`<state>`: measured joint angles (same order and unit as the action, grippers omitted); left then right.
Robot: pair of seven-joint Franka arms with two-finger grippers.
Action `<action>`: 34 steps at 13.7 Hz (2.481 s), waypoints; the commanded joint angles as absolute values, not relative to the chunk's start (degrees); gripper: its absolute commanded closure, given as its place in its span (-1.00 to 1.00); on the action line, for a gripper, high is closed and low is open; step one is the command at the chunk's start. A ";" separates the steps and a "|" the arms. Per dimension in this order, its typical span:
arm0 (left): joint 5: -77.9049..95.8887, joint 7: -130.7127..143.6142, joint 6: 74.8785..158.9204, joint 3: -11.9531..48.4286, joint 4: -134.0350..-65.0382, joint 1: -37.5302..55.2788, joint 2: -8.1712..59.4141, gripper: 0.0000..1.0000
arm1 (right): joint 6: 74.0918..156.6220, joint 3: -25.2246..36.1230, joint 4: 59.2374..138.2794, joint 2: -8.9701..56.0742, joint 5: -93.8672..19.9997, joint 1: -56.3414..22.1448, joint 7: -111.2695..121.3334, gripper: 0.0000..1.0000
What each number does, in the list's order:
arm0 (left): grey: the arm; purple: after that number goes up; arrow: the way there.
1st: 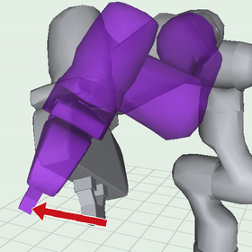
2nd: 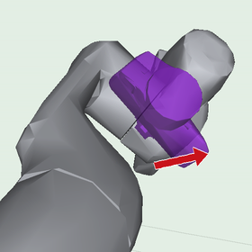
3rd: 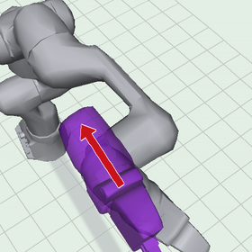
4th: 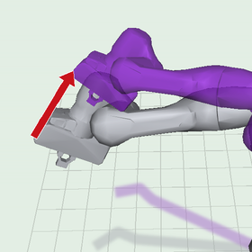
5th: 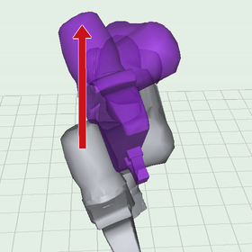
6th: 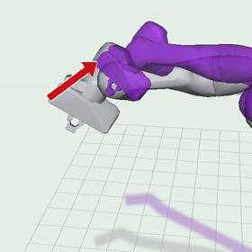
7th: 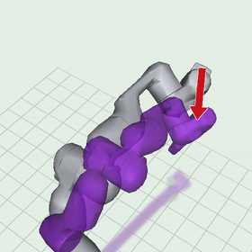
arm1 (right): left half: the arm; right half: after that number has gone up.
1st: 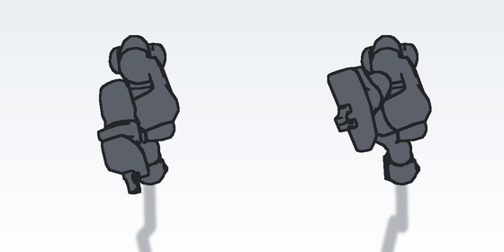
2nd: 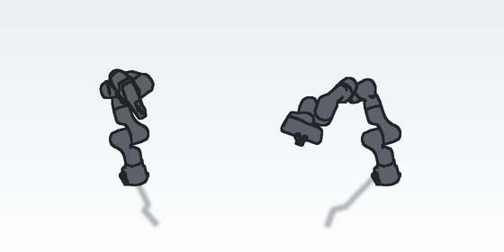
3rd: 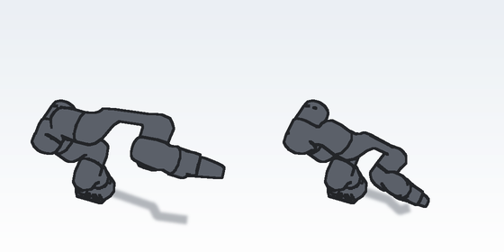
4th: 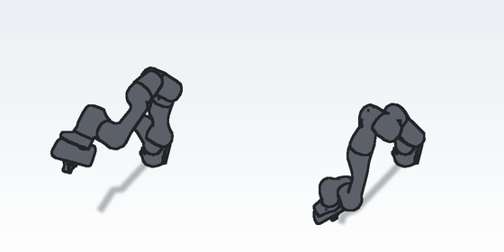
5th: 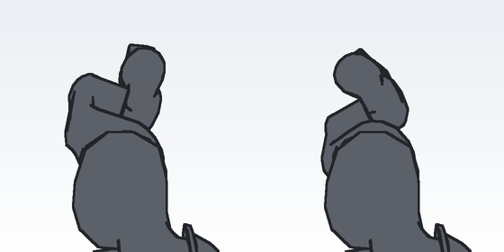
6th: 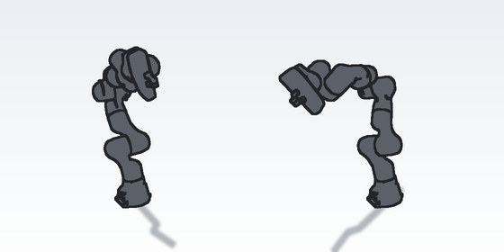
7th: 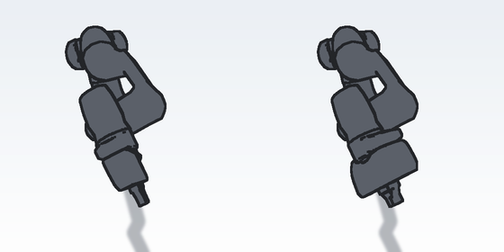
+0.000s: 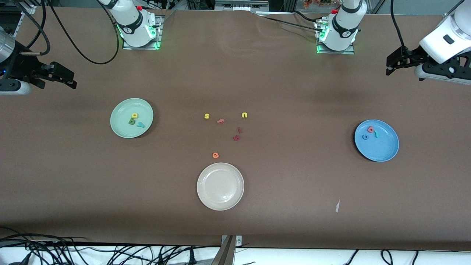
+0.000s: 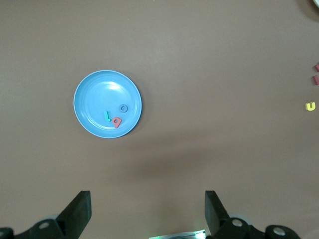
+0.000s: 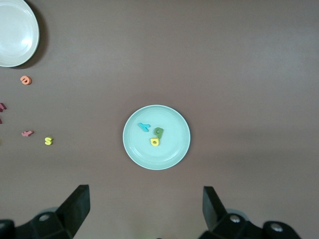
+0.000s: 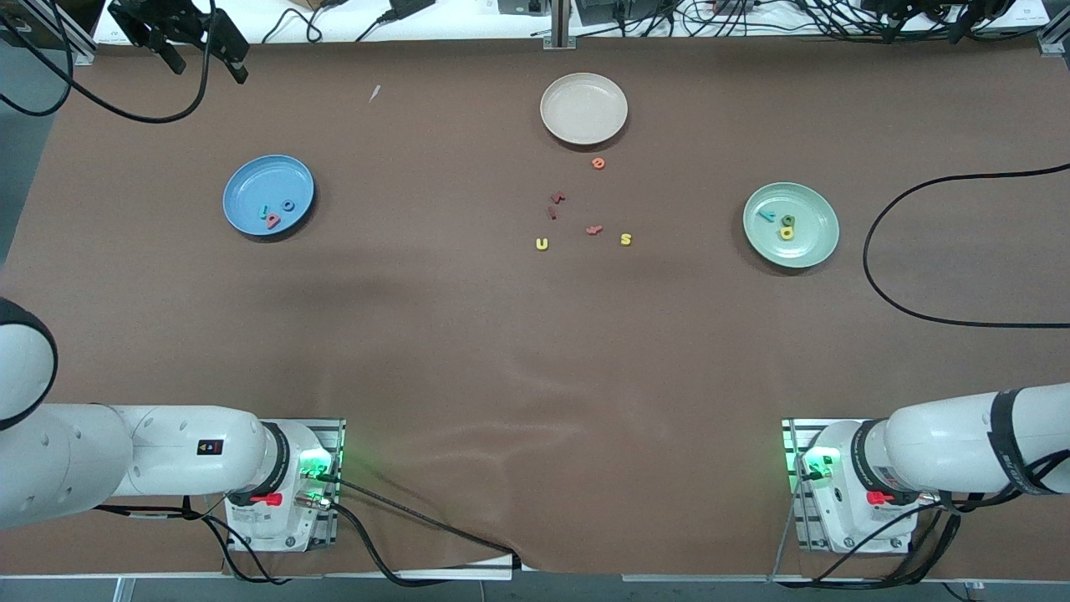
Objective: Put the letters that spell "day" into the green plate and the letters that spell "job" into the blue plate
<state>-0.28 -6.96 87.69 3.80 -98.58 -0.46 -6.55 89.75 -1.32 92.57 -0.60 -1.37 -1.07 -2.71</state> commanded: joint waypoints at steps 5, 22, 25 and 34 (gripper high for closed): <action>0.26 -6.15 81.92 3.87 -88.68 -0.88 -0.62 -1.00 | 89.47 -1.14 92.46 -1.05 -1.41 -1.41 -3.08 -1.00; 0.97 -6.24 77.26 3.87 -85.25 -0.88 1.93 -1.00 | 89.47 -1.05 92.46 -1.05 -1.49 -1.41 -3.08 -1.00; 0.97 -6.24 77.26 3.95 -85.25 -0.79 2.11 -1.00 | 89.47 -1.05 92.46 -1.05 -1.49 -1.41 -3.08 -1.00; 1.49 -5.72 77.52 4.13 -85.08 -0.53 2.11 -1.00 | 89.47 -1.14 92.46 -1.05 -1.41 -1.41 -3.08 -1.00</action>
<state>0.05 -6.63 78.51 3.96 -86.89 -0.70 1.39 89.75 -1.32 92.57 -0.61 -1.37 -1.08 -2.71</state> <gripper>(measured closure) 0.000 0.000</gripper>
